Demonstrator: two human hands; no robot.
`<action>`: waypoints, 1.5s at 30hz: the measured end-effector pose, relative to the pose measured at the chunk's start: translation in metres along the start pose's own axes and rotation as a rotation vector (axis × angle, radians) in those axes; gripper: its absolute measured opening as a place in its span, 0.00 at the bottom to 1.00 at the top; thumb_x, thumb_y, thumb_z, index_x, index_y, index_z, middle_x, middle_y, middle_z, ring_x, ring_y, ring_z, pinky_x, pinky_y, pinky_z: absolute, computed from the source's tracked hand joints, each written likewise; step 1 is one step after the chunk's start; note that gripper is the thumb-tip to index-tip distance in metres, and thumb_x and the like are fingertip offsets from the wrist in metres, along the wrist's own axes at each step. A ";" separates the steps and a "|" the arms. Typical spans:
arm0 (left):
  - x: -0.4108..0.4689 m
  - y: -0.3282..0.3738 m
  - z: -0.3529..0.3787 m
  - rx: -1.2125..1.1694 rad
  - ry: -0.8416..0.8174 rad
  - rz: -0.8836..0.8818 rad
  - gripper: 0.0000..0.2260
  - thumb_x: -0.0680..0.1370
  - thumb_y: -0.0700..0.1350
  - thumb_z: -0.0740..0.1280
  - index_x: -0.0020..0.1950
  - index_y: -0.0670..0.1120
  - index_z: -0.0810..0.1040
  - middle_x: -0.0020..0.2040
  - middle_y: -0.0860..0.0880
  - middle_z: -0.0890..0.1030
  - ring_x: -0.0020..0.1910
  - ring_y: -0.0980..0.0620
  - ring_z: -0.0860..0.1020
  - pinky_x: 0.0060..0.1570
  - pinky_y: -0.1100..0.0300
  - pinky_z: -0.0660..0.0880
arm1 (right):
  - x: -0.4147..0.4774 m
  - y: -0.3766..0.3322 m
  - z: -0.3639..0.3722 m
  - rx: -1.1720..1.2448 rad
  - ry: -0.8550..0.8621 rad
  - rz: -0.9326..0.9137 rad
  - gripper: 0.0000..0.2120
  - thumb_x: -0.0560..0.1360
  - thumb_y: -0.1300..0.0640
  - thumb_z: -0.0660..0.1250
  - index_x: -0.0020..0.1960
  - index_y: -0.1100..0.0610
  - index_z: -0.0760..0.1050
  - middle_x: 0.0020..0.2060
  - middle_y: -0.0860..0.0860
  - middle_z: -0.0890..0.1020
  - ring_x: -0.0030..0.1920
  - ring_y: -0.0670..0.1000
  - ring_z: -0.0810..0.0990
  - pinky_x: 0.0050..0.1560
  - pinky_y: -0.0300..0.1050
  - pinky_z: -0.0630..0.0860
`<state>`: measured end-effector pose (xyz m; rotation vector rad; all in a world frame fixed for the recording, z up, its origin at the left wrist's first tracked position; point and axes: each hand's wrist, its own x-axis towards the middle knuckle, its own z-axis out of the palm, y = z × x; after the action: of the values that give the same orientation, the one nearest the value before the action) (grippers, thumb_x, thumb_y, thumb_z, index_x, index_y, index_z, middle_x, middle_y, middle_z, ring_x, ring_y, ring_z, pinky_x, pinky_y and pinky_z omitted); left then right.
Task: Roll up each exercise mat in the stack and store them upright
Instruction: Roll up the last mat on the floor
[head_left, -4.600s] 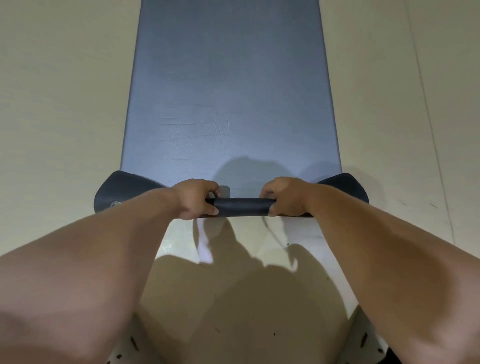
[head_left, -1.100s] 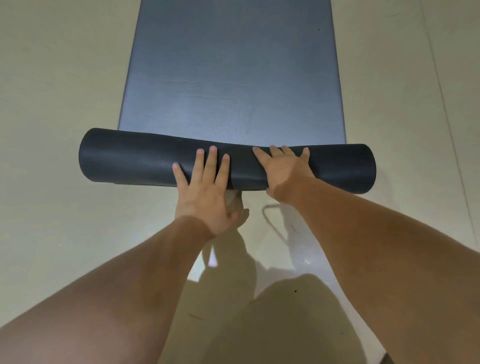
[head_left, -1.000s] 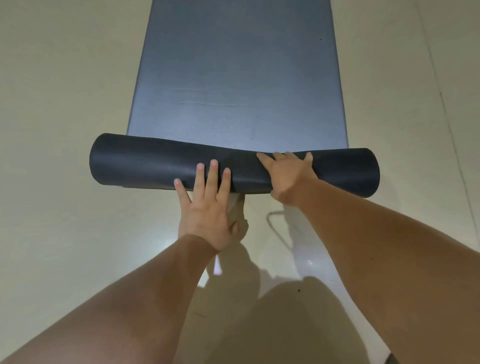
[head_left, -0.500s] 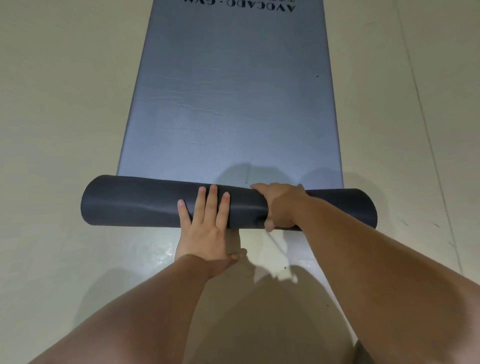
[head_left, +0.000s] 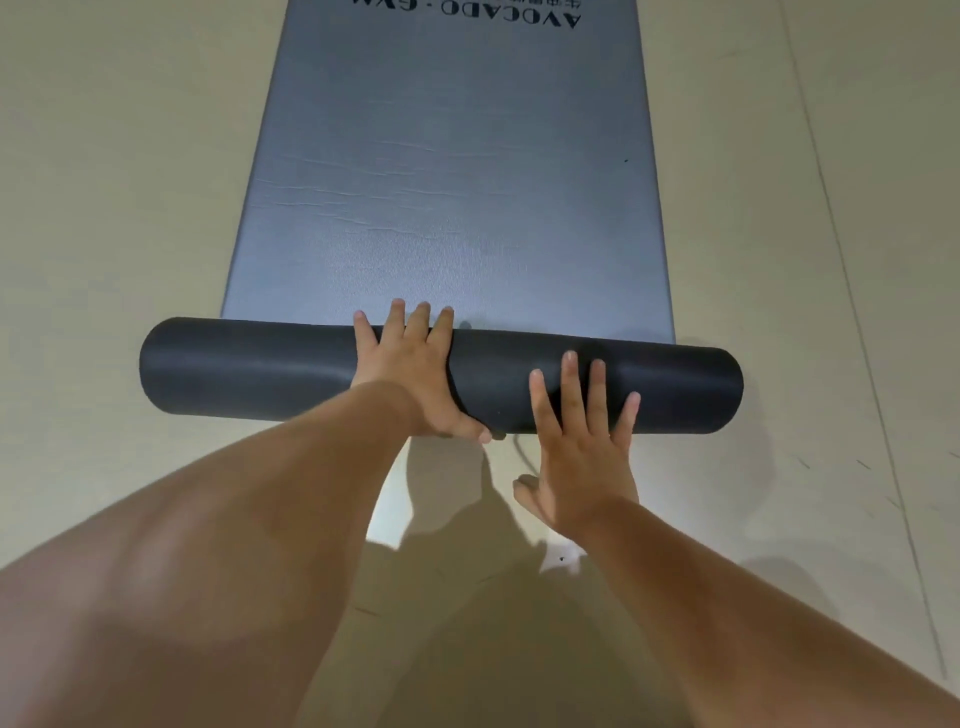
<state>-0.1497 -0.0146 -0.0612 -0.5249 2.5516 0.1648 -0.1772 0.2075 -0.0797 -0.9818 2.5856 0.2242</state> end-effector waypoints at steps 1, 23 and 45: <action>0.002 0.000 -0.003 -0.001 0.020 -0.014 0.68 0.54 0.85 0.60 0.83 0.51 0.39 0.84 0.46 0.42 0.81 0.40 0.37 0.73 0.27 0.39 | 0.008 0.001 -0.004 -0.009 -0.025 -0.003 0.62 0.73 0.31 0.68 0.78 0.51 0.21 0.78 0.59 0.25 0.79 0.66 0.27 0.76 0.77 0.37; 0.027 -0.002 0.005 -0.092 0.192 -0.085 0.68 0.59 0.77 0.71 0.81 0.49 0.32 0.81 0.46 0.33 0.80 0.41 0.31 0.73 0.29 0.39 | 0.142 0.007 -0.072 -0.115 0.020 -0.084 0.58 0.70 0.41 0.77 0.83 0.43 0.39 0.77 0.55 0.64 0.78 0.62 0.62 0.78 0.69 0.55; -0.071 0.008 0.048 -0.047 0.239 0.059 0.51 0.70 0.80 0.34 0.84 0.48 0.44 0.84 0.42 0.46 0.82 0.41 0.41 0.76 0.34 0.39 | -0.006 0.009 -0.035 0.047 0.115 -0.115 0.50 0.75 0.23 0.57 0.84 0.44 0.38 0.84 0.57 0.42 0.84 0.62 0.41 0.79 0.71 0.41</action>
<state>-0.0748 0.0263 -0.0652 -0.5143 2.8036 0.1943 -0.1891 0.2082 -0.0451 -1.1529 2.6130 0.0788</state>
